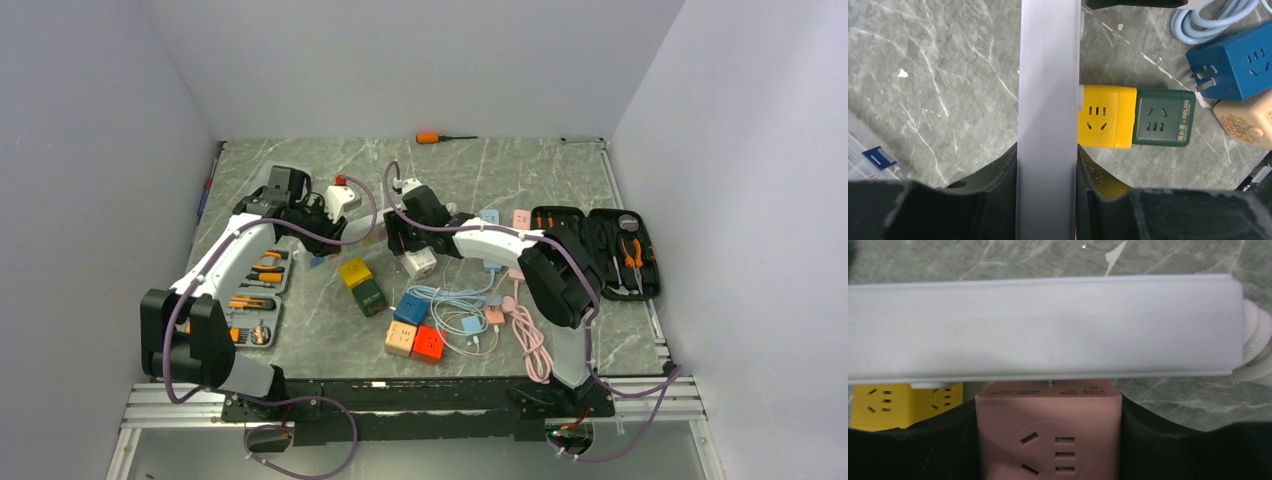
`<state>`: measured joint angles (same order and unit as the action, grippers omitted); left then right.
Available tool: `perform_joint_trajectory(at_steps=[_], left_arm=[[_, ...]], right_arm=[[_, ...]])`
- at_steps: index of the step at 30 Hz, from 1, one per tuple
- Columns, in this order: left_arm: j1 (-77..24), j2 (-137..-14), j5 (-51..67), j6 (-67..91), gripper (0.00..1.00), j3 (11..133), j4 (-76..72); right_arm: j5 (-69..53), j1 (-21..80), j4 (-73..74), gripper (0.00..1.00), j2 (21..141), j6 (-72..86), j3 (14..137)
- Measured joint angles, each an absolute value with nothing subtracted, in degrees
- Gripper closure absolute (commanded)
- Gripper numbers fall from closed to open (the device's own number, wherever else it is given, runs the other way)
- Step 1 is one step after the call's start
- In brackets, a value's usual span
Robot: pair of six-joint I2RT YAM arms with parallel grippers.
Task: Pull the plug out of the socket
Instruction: Remove the plug from the socket, then place the socket at the center of the board.
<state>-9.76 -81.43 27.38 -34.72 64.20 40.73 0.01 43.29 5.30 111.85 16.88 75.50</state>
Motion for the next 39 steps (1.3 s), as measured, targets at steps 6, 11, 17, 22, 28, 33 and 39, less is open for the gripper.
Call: perform_joint_trajectory(at_steps=[6,11,17,22,28,33,39], left_arm=[[-11.2,-86.7,22.8,-33.7,1.0,65.8,36.5],[-10.8,-92.8,15.8,-33.4,1.0,69.6,31.2],[-11.8,-94.1,15.2,-33.4,1.0,70.0,29.3],[-13.5,-96.8,17.5,-33.3,1.0,71.4,28.4],[-14.8,-101.3,20.5,-33.2,0.96,74.2,26.5],[-15.1,-105.0,21.8,-33.4,0.81,76.9,25.9],[-15.2,-108.6,22.4,-33.5,0.56,79.1,24.6]], right_arm=[[1.3,42.9,4.6,1.0,109.8,17.5,70.1],[1.5,43.5,5.1,1.0,107.4,18.0,66.0],[2.4,43.5,4.9,1.0,105.6,18.3,64.9],[2.7,43.0,5.1,1.0,105.6,18.6,64.9],[2.7,42.4,5.0,1.0,105.6,19.1,65.0],[2.5,42.4,5.0,1.0,106.0,19.8,65.6],[2.5,42.5,4.6,1.0,108.9,20.0,68.9]])
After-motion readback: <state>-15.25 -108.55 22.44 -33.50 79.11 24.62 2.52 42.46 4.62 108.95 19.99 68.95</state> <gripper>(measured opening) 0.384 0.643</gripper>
